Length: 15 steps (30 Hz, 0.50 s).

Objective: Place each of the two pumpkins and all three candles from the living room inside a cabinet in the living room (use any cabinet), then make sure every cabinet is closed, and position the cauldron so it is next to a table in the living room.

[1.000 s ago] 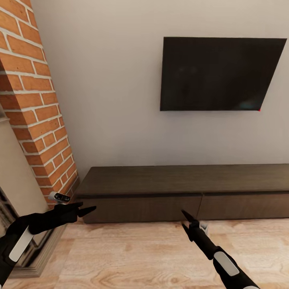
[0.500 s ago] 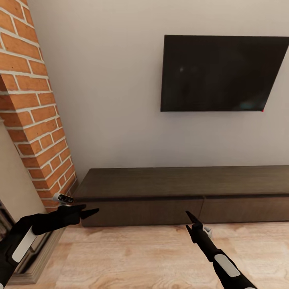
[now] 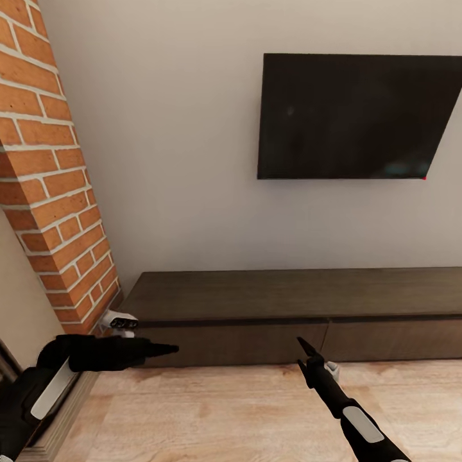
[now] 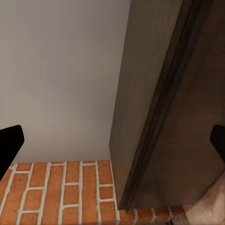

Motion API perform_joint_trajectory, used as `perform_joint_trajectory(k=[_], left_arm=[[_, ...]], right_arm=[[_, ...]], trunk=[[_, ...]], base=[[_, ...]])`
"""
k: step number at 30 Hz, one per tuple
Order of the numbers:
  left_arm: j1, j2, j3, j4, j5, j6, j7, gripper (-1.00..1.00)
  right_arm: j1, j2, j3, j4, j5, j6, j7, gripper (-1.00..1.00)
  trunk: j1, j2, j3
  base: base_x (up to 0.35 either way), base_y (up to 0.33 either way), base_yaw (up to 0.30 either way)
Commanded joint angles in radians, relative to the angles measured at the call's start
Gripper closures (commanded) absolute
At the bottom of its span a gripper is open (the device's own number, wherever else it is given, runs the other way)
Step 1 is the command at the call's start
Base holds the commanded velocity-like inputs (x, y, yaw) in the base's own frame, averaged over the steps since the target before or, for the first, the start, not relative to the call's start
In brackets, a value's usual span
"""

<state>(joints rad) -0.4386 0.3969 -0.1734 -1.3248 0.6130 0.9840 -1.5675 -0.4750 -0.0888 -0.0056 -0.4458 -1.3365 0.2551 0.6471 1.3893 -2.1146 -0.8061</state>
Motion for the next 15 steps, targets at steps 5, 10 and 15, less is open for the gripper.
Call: perform_joint_trajectory(k=[5,10,15], left_arm=[[-0.001,0.002,-0.027,-0.019,0.002,0.011,-0.003,-1.0],[-0.001,0.001,-0.061,-0.028,0.002,0.011,-0.003,-1.0],[-0.001,0.0,-0.07,-0.028,0.002,0.011,-0.003,-1.0]], right_arm=[[-0.001,0.0,-0.001,0.0,-0.01,0.009,0.002,-1.0],[-0.001,0.0,-0.001,0.0,-0.01,0.009,0.003,-1.0],[-0.001,0.0,-0.001,0.0,-0.01,0.008,0.003,-1.0]], trunk=[[0.0,0.0,-0.001],[0.0,0.0,-0.001],[0.0,0.0,-0.001]], base=[[0.117,0.0,0.0],[0.135,0.0,0.0],[0.128,0.0,0.0]])
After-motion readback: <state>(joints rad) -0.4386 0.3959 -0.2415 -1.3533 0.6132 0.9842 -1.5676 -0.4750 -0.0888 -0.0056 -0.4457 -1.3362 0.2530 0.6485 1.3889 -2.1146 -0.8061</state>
